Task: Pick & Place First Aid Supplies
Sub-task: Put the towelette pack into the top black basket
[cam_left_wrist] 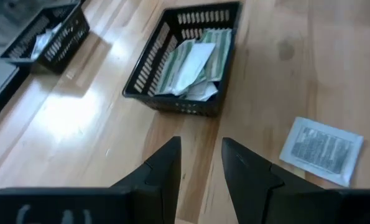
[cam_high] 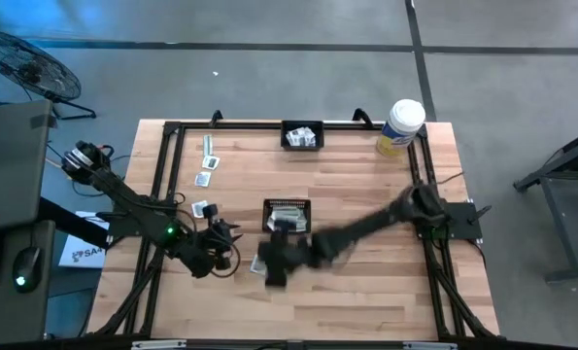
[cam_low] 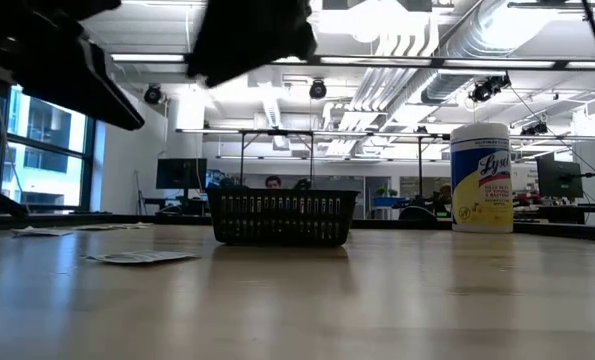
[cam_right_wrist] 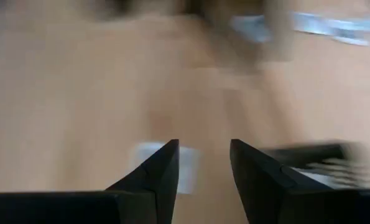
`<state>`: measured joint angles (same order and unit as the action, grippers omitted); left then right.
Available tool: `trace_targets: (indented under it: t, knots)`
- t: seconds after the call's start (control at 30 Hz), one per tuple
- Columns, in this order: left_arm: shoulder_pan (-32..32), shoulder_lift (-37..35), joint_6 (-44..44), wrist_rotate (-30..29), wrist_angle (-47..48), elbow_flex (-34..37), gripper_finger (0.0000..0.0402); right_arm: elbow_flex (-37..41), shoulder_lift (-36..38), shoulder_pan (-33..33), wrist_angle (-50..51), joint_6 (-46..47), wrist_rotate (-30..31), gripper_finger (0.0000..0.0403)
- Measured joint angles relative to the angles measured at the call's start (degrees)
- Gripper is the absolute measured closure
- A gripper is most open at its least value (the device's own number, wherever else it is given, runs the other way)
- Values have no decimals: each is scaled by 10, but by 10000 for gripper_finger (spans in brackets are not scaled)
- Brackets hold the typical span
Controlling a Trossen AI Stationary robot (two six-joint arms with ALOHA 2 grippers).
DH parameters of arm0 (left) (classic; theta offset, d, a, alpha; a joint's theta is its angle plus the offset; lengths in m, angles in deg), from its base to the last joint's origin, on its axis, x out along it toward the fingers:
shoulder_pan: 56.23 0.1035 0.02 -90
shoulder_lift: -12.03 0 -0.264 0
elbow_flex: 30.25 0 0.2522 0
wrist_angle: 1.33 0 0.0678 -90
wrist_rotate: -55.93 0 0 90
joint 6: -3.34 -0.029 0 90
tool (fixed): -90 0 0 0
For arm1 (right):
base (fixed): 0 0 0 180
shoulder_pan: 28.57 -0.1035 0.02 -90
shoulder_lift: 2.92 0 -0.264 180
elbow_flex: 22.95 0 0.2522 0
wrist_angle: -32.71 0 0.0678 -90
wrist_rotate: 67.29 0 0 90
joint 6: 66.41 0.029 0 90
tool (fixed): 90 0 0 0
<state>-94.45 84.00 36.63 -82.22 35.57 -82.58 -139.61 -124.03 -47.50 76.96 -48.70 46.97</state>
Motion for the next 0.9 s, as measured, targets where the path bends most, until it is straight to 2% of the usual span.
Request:
trace_targets:
  t: [0.1, 0.2, 0.47, 0.63, 0.9]
  knots:
    - [9, -1, 11, 12, -6, 0, 289, 36, -30, -53, -119, 20, -12, 265]
    - [12, -1, 18, 12, -12, 0, 289, 40, -67, -77, -185, 37, -5, 265]
    - [11, -1, 21, 9, -41, 0, 289, 14, -147, -68, -229, 32, 24, 265]
    - [11, -1, 15, 38, -38, 0, 289, 14, -163, -50, -225, 66, 46, 265]
    - [11, -1, 15, 39, -37, 0, 289, 14, -177, -39, -241, 44, 9, 265]
